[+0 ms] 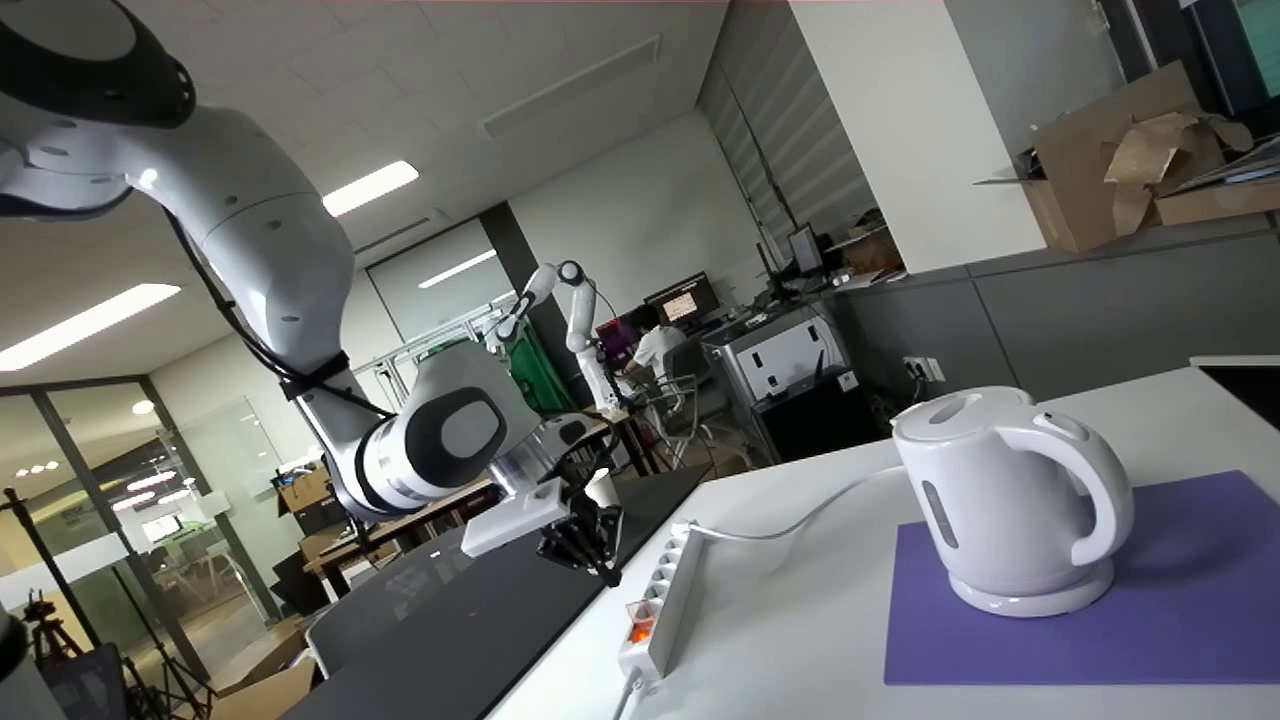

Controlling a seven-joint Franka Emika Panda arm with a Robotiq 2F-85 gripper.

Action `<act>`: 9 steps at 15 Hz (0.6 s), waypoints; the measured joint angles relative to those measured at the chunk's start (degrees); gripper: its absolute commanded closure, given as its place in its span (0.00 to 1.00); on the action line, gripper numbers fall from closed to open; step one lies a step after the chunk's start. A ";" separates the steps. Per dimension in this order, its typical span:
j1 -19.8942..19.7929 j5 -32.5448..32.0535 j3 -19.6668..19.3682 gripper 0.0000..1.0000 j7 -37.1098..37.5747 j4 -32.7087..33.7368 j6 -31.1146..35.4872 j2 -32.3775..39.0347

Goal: Turn off the big switch on the adapter

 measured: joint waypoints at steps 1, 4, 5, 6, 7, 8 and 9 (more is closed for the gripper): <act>0.00 0.00 0.00 0.99 0.00 0.00 0.00 0.00; 0.00 -0.04 0.01 1.00 -0.02 0.00 0.00 0.03; 0.13 -0.04 -0.15 1.00 -0.02 0.02 -0.06 0.19; 0.44 -0.05 -0.53 1.00 -0.02 0.05 -0.28 0.45; 0.93 -0.05 -1.12 1.00 -0.02 0.18 -0.67 0.84; 1.48 -0.05 -1.76 1.00 -0.02 0.30 -0.94 1.27; 1.96 -0.05 -2.28 1.00 -0.02 0.45 -1.03 1.75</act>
